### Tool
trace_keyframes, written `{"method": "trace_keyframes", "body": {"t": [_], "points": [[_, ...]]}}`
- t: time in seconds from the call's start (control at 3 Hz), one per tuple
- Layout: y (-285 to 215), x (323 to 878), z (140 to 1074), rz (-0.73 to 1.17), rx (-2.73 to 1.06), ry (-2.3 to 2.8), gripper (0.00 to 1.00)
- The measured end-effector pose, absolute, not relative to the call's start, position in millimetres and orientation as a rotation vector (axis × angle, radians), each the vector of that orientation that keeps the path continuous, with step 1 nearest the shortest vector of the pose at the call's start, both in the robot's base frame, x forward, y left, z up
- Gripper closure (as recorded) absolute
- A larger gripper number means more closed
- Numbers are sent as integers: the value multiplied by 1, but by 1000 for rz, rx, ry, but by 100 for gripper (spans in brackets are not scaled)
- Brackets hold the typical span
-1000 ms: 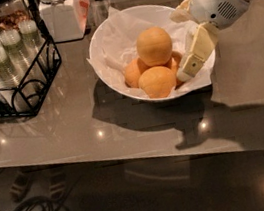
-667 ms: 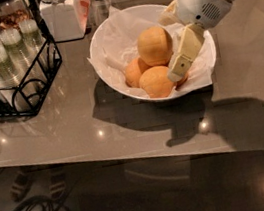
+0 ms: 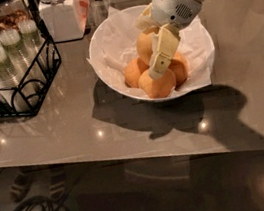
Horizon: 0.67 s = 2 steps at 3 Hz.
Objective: Pick orange from white bowl
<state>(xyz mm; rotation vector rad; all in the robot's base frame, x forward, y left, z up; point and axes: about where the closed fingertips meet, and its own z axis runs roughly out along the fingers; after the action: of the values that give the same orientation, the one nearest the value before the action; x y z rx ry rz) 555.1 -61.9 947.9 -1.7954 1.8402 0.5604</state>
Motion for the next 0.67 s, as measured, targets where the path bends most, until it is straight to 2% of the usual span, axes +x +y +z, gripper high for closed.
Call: {"method": "trace_keyframes", "body": {"t": [0.67], "points": [[-57, 566, 943, 563, -1825, 1846, 0]]}}
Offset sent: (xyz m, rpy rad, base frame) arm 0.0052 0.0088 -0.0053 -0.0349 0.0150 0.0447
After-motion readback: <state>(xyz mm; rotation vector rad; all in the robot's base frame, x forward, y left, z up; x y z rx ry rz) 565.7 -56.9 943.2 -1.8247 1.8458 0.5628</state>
